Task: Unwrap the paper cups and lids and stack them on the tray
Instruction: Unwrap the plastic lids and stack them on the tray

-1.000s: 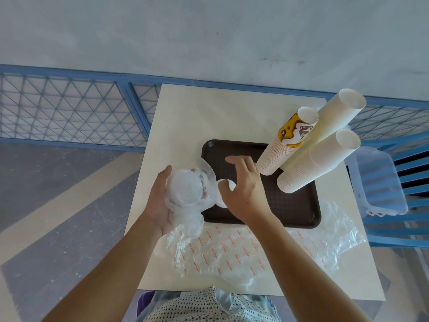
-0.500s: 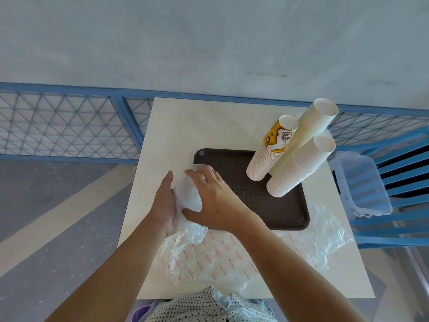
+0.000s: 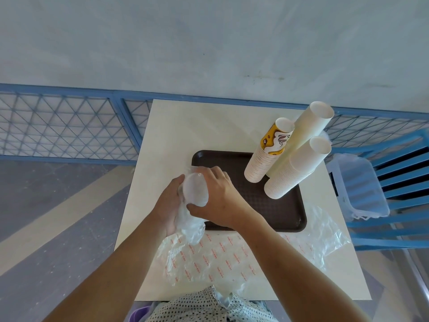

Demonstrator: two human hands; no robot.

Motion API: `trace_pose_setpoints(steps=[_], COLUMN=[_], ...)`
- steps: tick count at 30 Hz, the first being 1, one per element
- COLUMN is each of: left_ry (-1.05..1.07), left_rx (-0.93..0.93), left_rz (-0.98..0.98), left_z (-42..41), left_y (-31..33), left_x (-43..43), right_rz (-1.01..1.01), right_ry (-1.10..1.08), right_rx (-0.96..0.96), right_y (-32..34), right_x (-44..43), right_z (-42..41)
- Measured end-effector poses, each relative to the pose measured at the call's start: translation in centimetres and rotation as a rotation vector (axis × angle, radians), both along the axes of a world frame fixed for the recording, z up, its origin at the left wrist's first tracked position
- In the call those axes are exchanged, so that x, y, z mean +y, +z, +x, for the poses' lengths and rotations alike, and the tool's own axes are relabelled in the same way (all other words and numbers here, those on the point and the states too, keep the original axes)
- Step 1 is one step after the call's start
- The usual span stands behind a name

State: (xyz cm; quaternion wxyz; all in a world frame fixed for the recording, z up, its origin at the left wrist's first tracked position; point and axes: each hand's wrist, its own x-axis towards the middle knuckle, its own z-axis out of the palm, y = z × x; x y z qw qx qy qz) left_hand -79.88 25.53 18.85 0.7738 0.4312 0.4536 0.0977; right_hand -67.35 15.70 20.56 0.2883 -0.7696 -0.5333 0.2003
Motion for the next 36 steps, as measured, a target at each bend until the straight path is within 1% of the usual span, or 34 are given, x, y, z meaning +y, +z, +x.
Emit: trace_pose_setpoints(steps=[2, 4, 7, 8, 10, 11, 13, 15, 17, 18, 22, 28, 33, 36], left_ry=[0.038, 0.033, 0.01, 0.006, 0.085, 0.118, 0.115, 0.072, 0.035, 0.036, 0.002, -0.032, -0.031, -0.038], left_rx=[0.034, 0.071, 0.075, 0.082, 0.141, 0.185, 0.249, 0.297, 0.363, 0.376, 0.344, 0.341, 0.341, 0.338], left_rz=[0.038, 0.016, -0.12, -0.114, -0.051, -0.012, -0.011, -0.012, 0.039, 0.06, 0.043, 0.043, 0.037, 0.033], left_z=[-0.1, 0.0, -0.3, -0.5, -0.9, -1.3, -2.1, -2.9, -3.7, -4.0, -4.3, -4.7, -5.0, -5.0], left_y=[-0.9, -0.3, 0.1, -0.1, -0.6, -1.0, -1.6, -2.8, -3.9, -4.0, -3.5, -3.9, -4.3, -4.6], left_x=[0.2, 0.3, 0.5, 0.5, 0.6, 0.8, 1.6, 2.5, 3.0, 3.0, 2.1, 1.7, 1.6, 1.6], right_rz=[-0.008, -0.005, 0.09, 0.114, 0.122, 0.107, 0.026, -0.104, -0.218, -0.263, -0.389, -0.49, -0.484, -0.482], right_ry=[-0.011, -0.04, -0.107, -0.129, -0.175, -0.199, -0.226, -0.198, -0.157, -0.134, -0.054, -0.021, -0.04, -0.064], right_rx=[0.024, 0.061, 0.097, 0.093, 0.071, 0.058, 0.007, -0.072, -0.131, -0.159, -0.251, -0.331, -0.328, -0.278], right_y=[0.4, 1.0, 1.6, 1.6, 1.5, 1.2, 0.2, -1.3, -3.2, -4.1, -7.2, -10.4, -11.4, -11.9], right_x=[-0.1, 0.0, 0.0, -0.1, -0.3, -0.5, -0.8, -1.3, -1.6, -1.5, -0.8, 0.4, 0.7, 0.8], right_z=[0.5, 0.9, 2.1, 2.7, 3.9, 4.5, 5.6, 6.2, 6.2, 5.9, 4.4, 3.4, 3.2, 2.9])
